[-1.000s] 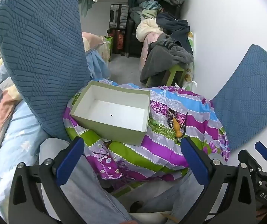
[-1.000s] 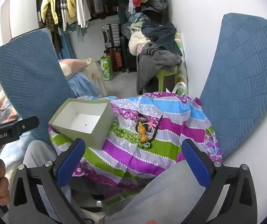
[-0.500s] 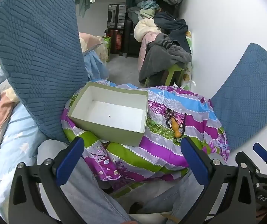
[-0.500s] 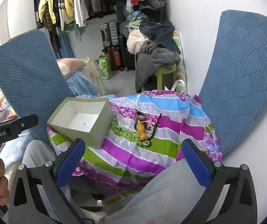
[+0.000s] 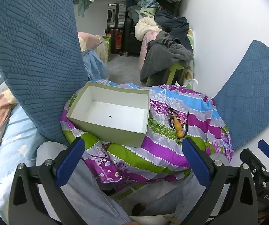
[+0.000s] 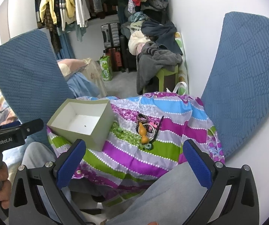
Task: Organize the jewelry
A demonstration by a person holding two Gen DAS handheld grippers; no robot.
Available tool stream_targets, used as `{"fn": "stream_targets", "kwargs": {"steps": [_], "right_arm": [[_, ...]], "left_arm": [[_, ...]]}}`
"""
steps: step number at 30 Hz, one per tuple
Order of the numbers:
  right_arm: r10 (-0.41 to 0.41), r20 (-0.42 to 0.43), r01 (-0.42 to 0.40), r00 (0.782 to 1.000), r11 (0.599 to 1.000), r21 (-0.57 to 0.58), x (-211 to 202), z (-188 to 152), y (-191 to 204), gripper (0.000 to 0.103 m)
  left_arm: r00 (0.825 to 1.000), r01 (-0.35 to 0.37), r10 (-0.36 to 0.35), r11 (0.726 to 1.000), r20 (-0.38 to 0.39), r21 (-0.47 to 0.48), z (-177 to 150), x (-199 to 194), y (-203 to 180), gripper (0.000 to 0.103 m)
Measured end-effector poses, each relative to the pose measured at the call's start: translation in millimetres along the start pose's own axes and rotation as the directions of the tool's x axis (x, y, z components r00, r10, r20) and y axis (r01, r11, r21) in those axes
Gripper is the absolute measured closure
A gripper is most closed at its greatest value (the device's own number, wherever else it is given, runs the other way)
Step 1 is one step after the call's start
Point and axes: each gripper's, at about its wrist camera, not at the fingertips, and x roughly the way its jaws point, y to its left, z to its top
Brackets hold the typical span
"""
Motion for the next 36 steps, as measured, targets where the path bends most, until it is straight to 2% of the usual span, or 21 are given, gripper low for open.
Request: {"fn": "stream_targets", "kwargs": {"steps": [8, 25, 26, 36], "right_arm": [[-0.01, -0.027, 0.01, 1.0, 1.0, 0.017, 7, -8, -3, 0.0], [-0.019, -0.028, 0.02, 0.999, 0.999, 0.042, 5, -11, -11, 0.0], [-0.019, -0.029, 0.02, 0.999, 0.999, 0.042, 5, -12, -10, 0.0], [-0.015, -0.029, 0.017, 0.999, 0.999, 0.048, 5, -14, -11, 0.0]], "left_arm": [[1.0, -0.01, 0.01, 1.0, -0.003, 0.006, -3, 2, -1, 0.001], [1.0, -0.015, 0.015, 1.0, -0.022, 0.024, -5, -6, 1, 0.001], [1.0, -0.017, 0.018, 1.0, -0.026, 0.025, -5, 6, -5, 0.001], [1.0, -0.02, 0.02, 0.999, -0.02, 0.025, -4, 6, -7, 0.001]]}}
